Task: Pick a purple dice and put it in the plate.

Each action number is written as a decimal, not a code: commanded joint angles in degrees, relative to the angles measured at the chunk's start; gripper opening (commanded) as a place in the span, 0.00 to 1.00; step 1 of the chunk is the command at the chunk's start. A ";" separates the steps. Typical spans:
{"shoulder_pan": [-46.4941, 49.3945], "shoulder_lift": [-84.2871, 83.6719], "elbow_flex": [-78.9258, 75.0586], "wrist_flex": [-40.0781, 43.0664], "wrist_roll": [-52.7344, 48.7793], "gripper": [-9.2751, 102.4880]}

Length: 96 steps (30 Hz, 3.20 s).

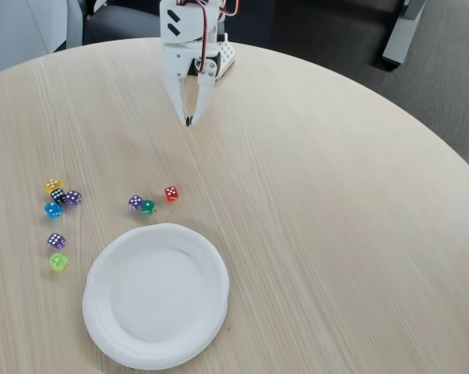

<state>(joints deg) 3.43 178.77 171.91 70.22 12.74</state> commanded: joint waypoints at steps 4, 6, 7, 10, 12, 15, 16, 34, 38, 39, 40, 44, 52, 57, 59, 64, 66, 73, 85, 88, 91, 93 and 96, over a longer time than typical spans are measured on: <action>-0.53 0.18 -0.18 -0.70 0.35 0.09; -0.53 0.18 -0.18 -0.70 0.35 0.09; -0.53 0.18 -0.18 -0.70 0.35 0.09; -0.53 0.18 -0.18 -0.70 0.35 0.09; -0.53 0.18 -0.18 -0.70 0.35 0.09; -0.53 0.18 -0.18 -0.70 0.35 0.09; -0.53 0.18 -0.18 -0.70 0.35 0.09; -0.53 0.18 -0.18 -0.70 0.35 0.09; -0.53 0.18 -0.18 -0.70 0.35 0.09; -0.53 0.18 -0.18 -0.70 0.35 0.09; -0.53 0.18 -0.18 -0.70 0.35 0.09; -0.53 0.18 -0.18 -0.70 0.35 0.09; -0.53 0.18 -0.18 -0.70 0.53 0.09; -0.53 -0.53 -0.44 -0.79 1.14 0.09; -0.62 -0.79 -0.53 -0.79 2.64 0.09; -0.62 -0.88 -4.04 -0.88 2.20 0.09; -0.62 -1.14 -7.29 -1.41 3.52 0.09; -0.62 -16.88 -19.42 -14.06 9.05 0.08; -0.62 -53.35 -33.57 -29.53 17.75 0.09; -0.62 -58.18 -37.09 -30.94 19.86 0.09; -0.62 -62.31 -40.87 -31.29 21.62 0.09; -0.62 -64.78 -43.42 -31.29 23.20 0.09; -0.62 -67.24 -47.55 -31.29 26.89 0.09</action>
<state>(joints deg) 3.25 112.15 128.50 39.38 37.53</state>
